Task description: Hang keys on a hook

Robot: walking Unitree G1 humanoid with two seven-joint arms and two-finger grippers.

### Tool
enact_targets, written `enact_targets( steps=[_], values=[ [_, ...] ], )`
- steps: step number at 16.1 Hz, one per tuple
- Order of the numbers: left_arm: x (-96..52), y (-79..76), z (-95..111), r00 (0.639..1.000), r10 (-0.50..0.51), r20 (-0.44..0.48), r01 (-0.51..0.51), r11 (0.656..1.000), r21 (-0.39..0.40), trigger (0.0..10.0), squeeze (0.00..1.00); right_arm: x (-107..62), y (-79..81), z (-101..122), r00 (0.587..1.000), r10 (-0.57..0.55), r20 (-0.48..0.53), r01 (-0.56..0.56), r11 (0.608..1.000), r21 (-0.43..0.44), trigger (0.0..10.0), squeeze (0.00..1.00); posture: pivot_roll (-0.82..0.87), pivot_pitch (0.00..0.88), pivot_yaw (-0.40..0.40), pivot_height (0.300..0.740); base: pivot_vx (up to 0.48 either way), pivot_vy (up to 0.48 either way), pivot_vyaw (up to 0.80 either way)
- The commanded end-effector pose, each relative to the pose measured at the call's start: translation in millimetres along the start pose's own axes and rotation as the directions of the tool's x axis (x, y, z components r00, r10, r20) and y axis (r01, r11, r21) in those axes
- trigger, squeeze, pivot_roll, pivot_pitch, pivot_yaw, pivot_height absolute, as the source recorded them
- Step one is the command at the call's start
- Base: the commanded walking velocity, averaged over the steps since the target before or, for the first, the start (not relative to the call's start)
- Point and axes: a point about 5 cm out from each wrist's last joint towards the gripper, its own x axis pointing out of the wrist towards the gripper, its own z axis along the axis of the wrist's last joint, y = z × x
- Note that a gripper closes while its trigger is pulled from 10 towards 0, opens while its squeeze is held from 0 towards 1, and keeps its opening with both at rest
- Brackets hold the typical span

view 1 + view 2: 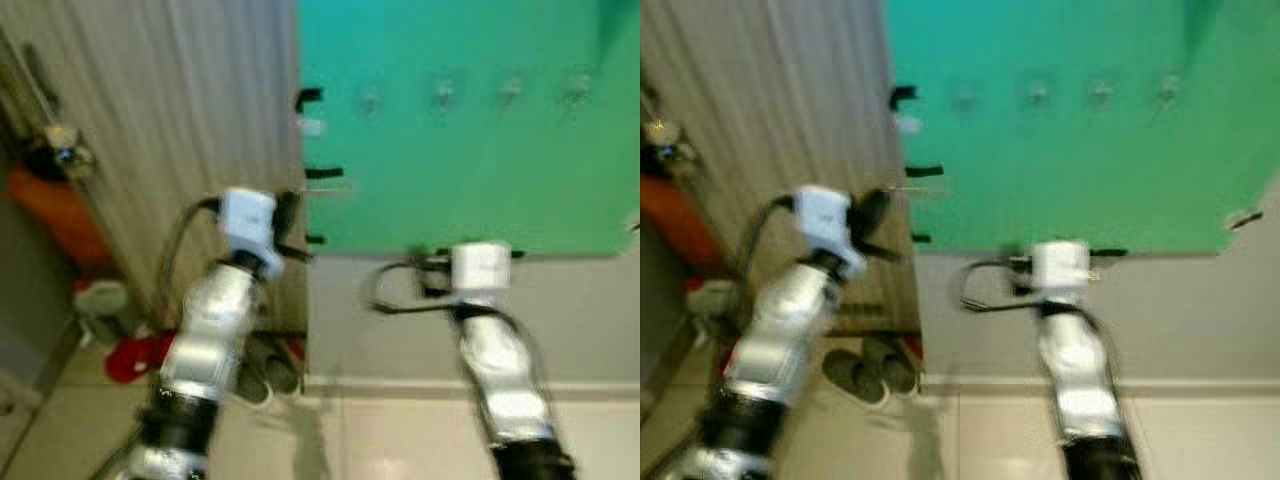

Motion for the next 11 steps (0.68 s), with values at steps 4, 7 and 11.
enact_targets(
  steps=[4, 7, 11],
  values=[
    [43.8, -14.3, 40.7, 0.989, -0.144, 0.015, 0.145, 0.989, -0.019, 10.0, 0.0, -0.9, 1.0, 12.4, 0.992, 0.124, 0.036, -0.124, 0.992, -0.002, 10.0, 0.0, -0.01, 0.0, 0.035, 0.74, 0.24, 0.0, 0.0],
    [67.1, -9.1, 70.1, 0.973, -0.229, 0.026, 0.228, 0.974, 0.007, 10.0, 0.0, -5.4, 4.2, 18.1, 0.979, 0.196, 0.048, -0.196, 0.981, -0.007, 10.0, 0.0, -0.02, 0.0, 0.045, 0.74, 0.0, 0.0, 0.0],
    [84.5, -28.2, 86.2, 0.927, -0.374, -0.022, 0.373, 0.927, -0.049, 10.0, 0.0, -9.1, 4.6, 19.7, 0.977, 0.206, 0.047, -0.207, 0.978, 0.007, 10.0, 0.0, -0.05, 0.0, 0.072, 0.74, 0.0, 0.0, 0.0]
  ],
)
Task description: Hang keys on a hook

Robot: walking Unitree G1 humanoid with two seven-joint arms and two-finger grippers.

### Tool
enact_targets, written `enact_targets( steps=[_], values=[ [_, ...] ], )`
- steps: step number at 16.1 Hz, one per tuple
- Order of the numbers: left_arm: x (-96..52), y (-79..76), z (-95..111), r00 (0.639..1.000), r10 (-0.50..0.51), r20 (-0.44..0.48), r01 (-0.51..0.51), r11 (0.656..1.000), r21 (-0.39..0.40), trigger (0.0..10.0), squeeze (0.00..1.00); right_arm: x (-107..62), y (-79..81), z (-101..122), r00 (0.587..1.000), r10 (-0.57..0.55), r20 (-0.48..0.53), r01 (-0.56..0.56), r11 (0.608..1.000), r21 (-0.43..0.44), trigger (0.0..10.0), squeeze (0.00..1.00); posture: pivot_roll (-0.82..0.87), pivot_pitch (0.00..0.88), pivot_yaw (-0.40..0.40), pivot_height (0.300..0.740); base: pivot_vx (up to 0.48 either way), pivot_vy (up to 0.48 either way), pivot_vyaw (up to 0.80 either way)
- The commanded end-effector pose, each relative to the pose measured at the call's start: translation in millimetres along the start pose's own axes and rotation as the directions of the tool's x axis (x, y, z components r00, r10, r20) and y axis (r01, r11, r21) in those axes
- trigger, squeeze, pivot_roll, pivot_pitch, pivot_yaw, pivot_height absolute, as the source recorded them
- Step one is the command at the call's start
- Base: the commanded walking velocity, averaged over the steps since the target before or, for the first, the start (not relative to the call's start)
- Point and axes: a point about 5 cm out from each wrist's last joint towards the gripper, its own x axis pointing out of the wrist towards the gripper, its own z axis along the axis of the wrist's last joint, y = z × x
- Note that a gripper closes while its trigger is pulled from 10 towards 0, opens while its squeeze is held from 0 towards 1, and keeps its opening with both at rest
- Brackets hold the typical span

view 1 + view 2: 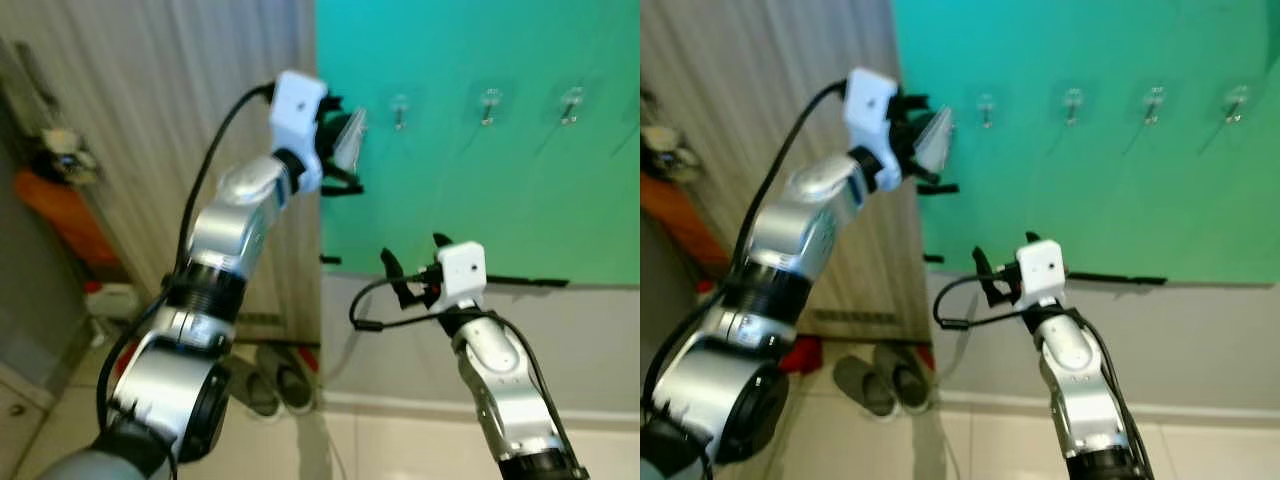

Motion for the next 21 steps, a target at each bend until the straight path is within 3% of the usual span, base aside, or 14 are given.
enact_targets(
  steps=[1, 4, 7, 8, 11, 13, 17, 21],
  values=[
    [3.4, -2.2, 3.8, 1.0, -0.025, -0.007, 0.025, 1.0, 0.014, 10.0, 0.0, -0.2, -1.3, 6.7, 1.0, -0.003, 0.021, 0.003, 1.0, 0.005, 10.0, 0.0, -0.06, 0.0, 0.082, 0.74, 0.0, 0.0, 0.0],
    [0.5, -0.6, -7.9, 0.997, -0.026, -0.075, 0.031, 0.997, 0.072, 10.0, 0.0, -5.1, -0.4, 3.8, 1.0, -0.013, 0.01, 0.013, 1.0, 0.011, 10.0, 0.0, -0.07, 0.0, 0.094, 0.74, 0.0, 0.0, 0.0],
    [-9.3, -3.9, -22.1, 0.982, -0.058, -0.177, 0.111, 0.946, 0.305, 10.0, 0.0, -7.5, 0.2, 2.9, 1.0, -0.013, 0.003, 0.012, 1.0, 0.011, 10.0, 0.0, -0.07, 0.0, 0.096, 0.74, 0.0, 0.0, 0.0],
    [-10.8, -4.9, -23.0, 0.981, -0.068, -0.183, 0.124, 0.94, 0.317, 10.0, 0.0, -7.7, 0.0, 2.7, 1.0, -0.013, 0.001, 0.013, 1.0, 0.011, 10.0, 0.0, -0.07, 0.0, 0.096, 0.74, 0.0, 0.0, 0.0],
    [-15.7, -11.8, -23.1, 0.977, -0.126, -0.169, 0.166, 0.954, 0.249, 10.0, 0.0, -7.7, 0.3, 1.7, 1.0, -0.007, -0.004, 0.007, 1.0, 0.013, 10.0, 0.0, -0.07, 0.0, 0.092, 0.74, 0.0, 0.0, 0.0],
    [-13.6, -16.4, -11.2, 0.981, -0.168, -0.1, 0.177, 0.98, 0.092, 10.0, 0.0, -6.7, 3.8, 4.0, 1.0, 0.016, 0.011, -0.016, 1.0, 0.023, 10.0, 0.0, -0.07, 0.0, 0.09, 0.74, 0.0, 0.0, 0.0],
    [-8.4, -20.9, 4.0, 0.981, -0.186, -0.048, 0.185, 0.982, -0.037, 10.0, 0.0, -8.9, 7.9, 6.8, 0.998, 0.061, 0.035, -0.062, 0.998, 0.018, 10.0, 0.0, -0.07, 0.0, 0.096, 0.74, 0.0, 0.0, 0.0],
    [-3.2, -27.1, 7.3, 0.985, -0.159, -0.07, 0.16, 0.987, 0.008, 10.0, 0.0, -9.5, 10.2, 4.6, 0.997, 0.066, 0.03, -0.067, 0.997, 0.027, 10.0, 0.0, -0.07, 0.0, 0.102, 0.74, 0.0, 0.0, 0.0]
  ],
)
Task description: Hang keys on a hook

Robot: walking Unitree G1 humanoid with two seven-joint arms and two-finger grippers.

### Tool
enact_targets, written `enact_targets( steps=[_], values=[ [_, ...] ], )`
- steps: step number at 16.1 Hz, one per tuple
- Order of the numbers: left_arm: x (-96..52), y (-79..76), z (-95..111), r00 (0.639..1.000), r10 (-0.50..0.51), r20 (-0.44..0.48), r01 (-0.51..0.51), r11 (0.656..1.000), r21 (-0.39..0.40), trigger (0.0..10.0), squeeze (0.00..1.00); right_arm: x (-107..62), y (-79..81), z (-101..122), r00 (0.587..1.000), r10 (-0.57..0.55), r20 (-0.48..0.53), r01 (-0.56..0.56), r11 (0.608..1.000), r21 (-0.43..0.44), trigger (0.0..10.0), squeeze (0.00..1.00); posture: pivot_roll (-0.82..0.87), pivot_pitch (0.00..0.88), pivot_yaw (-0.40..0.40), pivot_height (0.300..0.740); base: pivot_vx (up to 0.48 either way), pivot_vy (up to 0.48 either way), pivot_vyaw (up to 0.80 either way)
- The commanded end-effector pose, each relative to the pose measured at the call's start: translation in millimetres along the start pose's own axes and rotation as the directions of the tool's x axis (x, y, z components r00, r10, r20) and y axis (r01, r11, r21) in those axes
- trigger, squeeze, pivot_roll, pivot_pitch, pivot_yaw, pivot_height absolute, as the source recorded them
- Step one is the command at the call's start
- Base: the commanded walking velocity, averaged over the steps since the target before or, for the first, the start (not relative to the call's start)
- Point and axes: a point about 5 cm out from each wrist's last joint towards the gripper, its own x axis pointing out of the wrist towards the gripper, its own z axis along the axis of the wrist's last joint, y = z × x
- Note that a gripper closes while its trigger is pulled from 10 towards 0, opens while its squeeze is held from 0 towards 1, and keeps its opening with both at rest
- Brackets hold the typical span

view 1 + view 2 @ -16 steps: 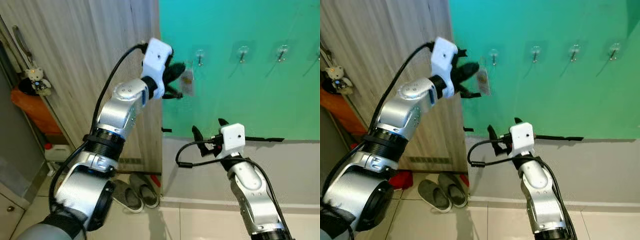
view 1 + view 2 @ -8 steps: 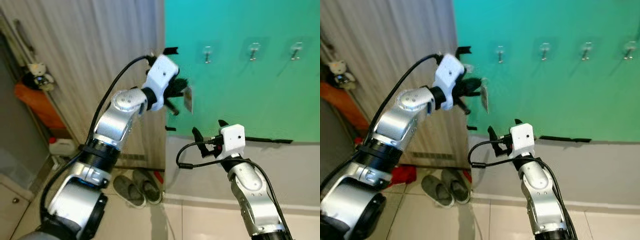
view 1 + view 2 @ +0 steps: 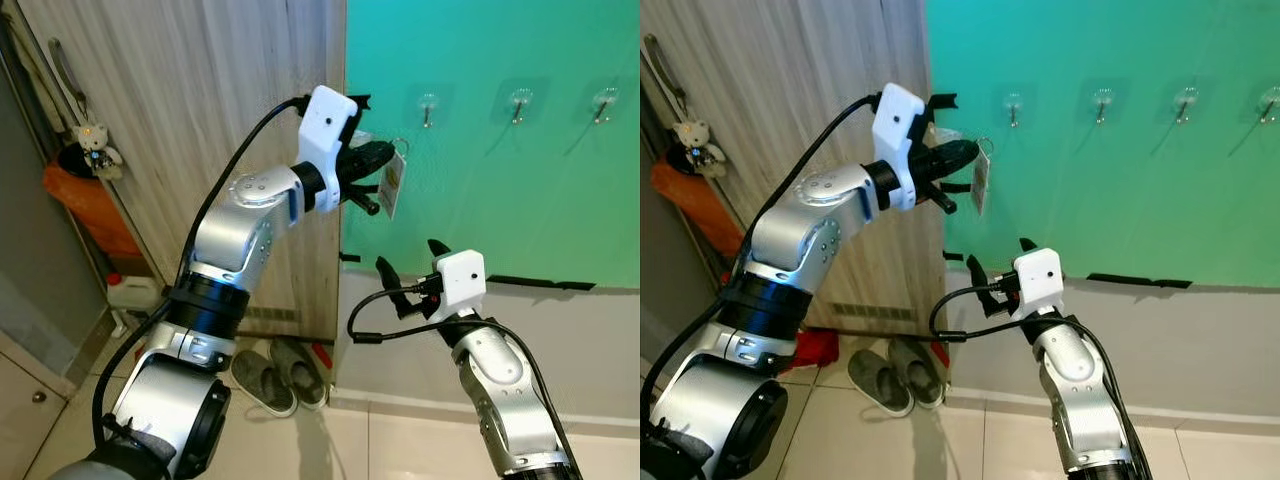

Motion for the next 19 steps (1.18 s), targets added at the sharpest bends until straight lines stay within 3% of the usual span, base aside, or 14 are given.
enact_targets(
  steps=[1, 6, 12, 19],
  values=[
    [4.1, 3.7, 10.4, 0.999, 0.033, 0.016, -0.034, 0.999, 0.037, 10.0, 0.0, 0.1, 2.9, 2.4, 1.0, 0.015, 0.018, -0.015, 1.0, 0.013, 10.0, 0.0, -0.07, 0.0, 0.101, 0.74, 0.0, 0.0, 0.0],
    [16.1, 6.6, 21.3, 0.999, 0.026, 0.038, -0.026, 1.0, -0.018, 10.0, 0.0, 0.8, 4.9, 2.9, 1.0, 0.02, 0.023, -0.02, 1.0, 0.018, 10.0, 0.0, -0.08, 0.0, 0.106, 0.74, 0.0, 0.0, 0.0],
    [28.7, -12.1, 27.2, 0.99, -0.116, 0.076, 0.121, 0.99, -0.071, 10.0, 0.0, -1.4, 5.7, 1.2, 1.0, 0.012, 0.02, -0.013, 1.0, 0.023, 10.0, 0.0, -0.09, 0.0, 0.117, 0.74, 0.0, 0.0, 0.0],
    [41.8, -14.7, 26.9, 0.995, -0.089, 0.054, 0.093, 0.993, -0.07, 10.0, 0.0, -1.4, 7.4, 0.2, 1.0, 0.011, 0.018, -0.012, 1.0, 0.027, 10.0, 0.0, -0.09, 0.0, 0.125, 0.74, 0.0, 0.0, 0.0]
  ],
)
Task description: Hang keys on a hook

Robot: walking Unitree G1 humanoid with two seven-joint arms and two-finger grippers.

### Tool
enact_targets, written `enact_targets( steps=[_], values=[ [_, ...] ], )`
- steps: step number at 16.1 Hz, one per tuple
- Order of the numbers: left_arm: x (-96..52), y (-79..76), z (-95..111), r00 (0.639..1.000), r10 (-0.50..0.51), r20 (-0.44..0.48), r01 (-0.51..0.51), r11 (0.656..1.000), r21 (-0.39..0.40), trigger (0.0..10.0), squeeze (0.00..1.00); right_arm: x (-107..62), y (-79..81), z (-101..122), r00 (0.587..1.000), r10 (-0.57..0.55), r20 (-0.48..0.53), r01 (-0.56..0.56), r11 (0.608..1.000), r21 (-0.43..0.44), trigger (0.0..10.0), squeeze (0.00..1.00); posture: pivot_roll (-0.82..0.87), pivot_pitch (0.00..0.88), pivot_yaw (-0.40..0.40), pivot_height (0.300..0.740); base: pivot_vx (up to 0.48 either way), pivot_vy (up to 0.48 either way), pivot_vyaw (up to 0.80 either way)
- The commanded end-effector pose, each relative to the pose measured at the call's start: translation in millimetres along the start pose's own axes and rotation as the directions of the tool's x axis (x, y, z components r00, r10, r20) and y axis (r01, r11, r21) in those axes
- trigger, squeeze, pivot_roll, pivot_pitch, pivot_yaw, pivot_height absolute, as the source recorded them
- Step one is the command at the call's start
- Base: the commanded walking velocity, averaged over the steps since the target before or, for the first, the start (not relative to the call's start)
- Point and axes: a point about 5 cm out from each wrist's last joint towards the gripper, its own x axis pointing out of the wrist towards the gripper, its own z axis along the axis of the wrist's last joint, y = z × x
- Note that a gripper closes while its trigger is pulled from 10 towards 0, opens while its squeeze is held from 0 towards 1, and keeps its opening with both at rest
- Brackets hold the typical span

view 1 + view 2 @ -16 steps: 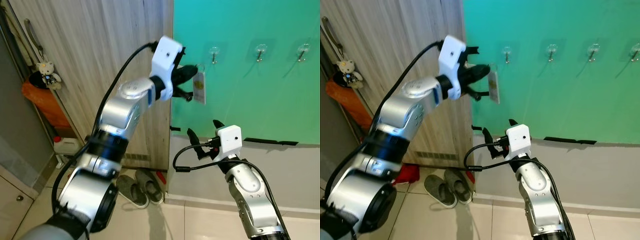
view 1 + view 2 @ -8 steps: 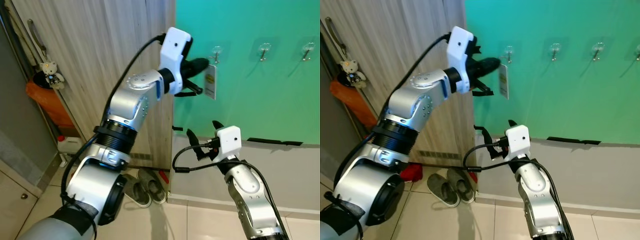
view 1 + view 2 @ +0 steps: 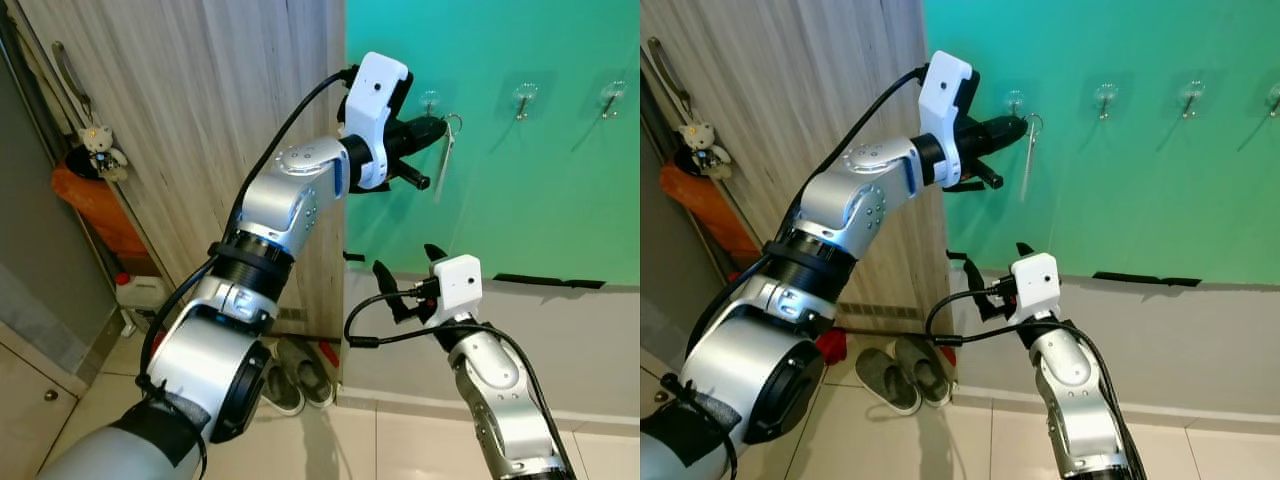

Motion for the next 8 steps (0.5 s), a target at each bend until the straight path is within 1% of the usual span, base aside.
enact_targets(
  steps=[1, 2, 3, 4, 8],
  values=[
    [0.7, 5.2, 5.2, 0.999, 0.032, 0.013, -0.032, 0.999, -0.013, 10.0, 0.0, 0.1, 2.7, 3.5, 1.0, 0.007, 0.024, -0.008, 1.0, 0.007, 10.0, 0.0, -0.1, 0.0, 0.128, 0.74, 0.0, 0.0, 0.0],
    [1.3, 7.5, 4.1, 0.999, 0.044, 0.009, -0.044, 0.998, -0.04, 10.0, 0.0, -0.1, 2.7, 3.1, 1.0, 0.005, 0.023, -0.005, 1.0, 0.009, 10.0, 0.0, -0.1, 0.0, 0.128, 0.74, 0.0, 0.0, 0.0],
    [1.6, 9.5, 2.9, 0.999, 0.053, 0.006, -0.053, 0.997, -0.049, 10.0, 0.0, -0.5, 3.0, 2.9, 1.0, 0.004, 0.022, -0.004, 1.0, 0.011, 10.0, 0.0, -0.1, 0.0, 0.131, 0.74, 0.0, 0.0, 0.0],
    [1.6, 11.0, 2.2, 0.998, 0.062, 0.006, -0.061, 0.997, -0.046, 10.0, 0.0, -1.1, 3.4, 2.6, 1.0, 0.004, 0.021, -0.004, 1.0, 0.012, 10.0, 0.0, -0.1, 0.0, 0.133, 0.74, 0.0, 0.0, 0.0],
    [1.8, 13.8, 3.5, 0.996, 0.081, 0.024, -0.079, 0.994, -0.081, 10.0, 0.0, -1.6, 2.9, 1.2, 1.0, 0.005, 0.015, -0.006, 1.0, 0.015, 10.0, 0.0, -0.1, 0.0, 0.128, 0.74, 0.0, 0.0, 0.0]
  ],
)
